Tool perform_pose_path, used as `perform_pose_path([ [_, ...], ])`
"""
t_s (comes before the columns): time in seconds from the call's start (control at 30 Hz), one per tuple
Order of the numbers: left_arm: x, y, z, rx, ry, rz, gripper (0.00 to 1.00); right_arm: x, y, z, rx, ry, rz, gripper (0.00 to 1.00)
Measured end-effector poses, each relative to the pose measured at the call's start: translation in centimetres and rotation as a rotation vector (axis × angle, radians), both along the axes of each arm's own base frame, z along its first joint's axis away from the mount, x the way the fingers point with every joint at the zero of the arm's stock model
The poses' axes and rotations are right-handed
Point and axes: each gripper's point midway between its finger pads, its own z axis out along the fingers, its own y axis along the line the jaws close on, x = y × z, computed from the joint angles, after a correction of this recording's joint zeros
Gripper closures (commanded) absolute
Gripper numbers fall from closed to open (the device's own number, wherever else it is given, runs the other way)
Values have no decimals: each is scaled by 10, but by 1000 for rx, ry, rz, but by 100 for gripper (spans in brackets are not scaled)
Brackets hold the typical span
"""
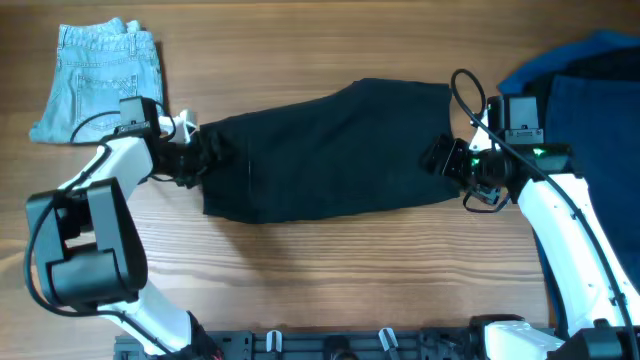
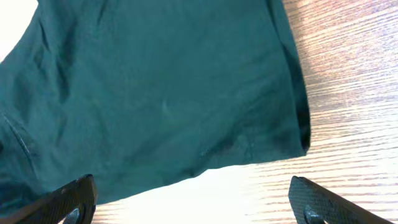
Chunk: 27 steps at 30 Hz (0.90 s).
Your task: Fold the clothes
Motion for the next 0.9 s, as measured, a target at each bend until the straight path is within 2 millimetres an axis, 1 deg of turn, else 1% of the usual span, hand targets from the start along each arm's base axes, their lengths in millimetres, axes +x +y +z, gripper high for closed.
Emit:
perform_pose_path([
  [0.03, 0, -1, 0, -7, 1, 2, 55, 0, 0, 0, 0, 1, 0, 1],
  [0.07, 0, -1, 0, -6, 3, 4, 69, 0, 0, 0, 0, 2, 0, 0],
  [0.1, -1, -1, -1, -8, 13, 12, 80, 0, 0, 0, 0, 1, 0, 0],
  [0.13, -5, 0, -7, 4, 32, 13, 89, 0, 0, 0, 0, 1, 0, 1],
  [0.17, -8, 0, -14, 4, 53, 14, 96, 0, 0, 0, 0, 1, 0, 1],
  [0.23, -11, 0, -18, 9, 65, 17, 96, 0, 0, 0, 0, 1, 0, 0],
  [0.33, -13, 1, -19, 14, 79, 20, 96, 0, 0, 0, 0, 1, 0, 0],
  [0.43, -21, 5, -19, 42, 141, 25, 96, -1, 0, 0, 0, 2, 0, 0],
  [0.5, -29, 14, -18, 99, 216, 38, 96, -2, 0, -1, 0, 7, 0, 0],
  [0.53, -32, 22, -16, 137, 254, 56, 96, -3, 0, -1, 0, 12, 0, 0],
  [0.6, -31, 38, -11, 201, 299, 90, 96, -4, 0, -1, -1, 17, 0, 0],
  [0.63, -24, 60, 2, 260, 326, 137, 96, -4, 0, -1, -1, 16, 0, 0],
  [0.67, -21, 70, 10, 281, 335, 157, 96, -4, 0, -1, 0, 17, 0, 0],
  [0.7, -15, 88, 25, 329, 346, 203, 96, -5, 0, -2, -1, 20, 0, 0],
  [0.77, -10, 110, 45, 394, 357, 251, 96, -5, 0, -2, -1, 22, 0, 1],
  [0.83, 1, 128, 69, 465, 333, 291, 96, -4, 0, -1, -1, 19, 0, 0],
  [0.9, 6, 133, 85, 491, 321, 300, 96, -2, 0, -1, 0, 8, 0, 0],
])
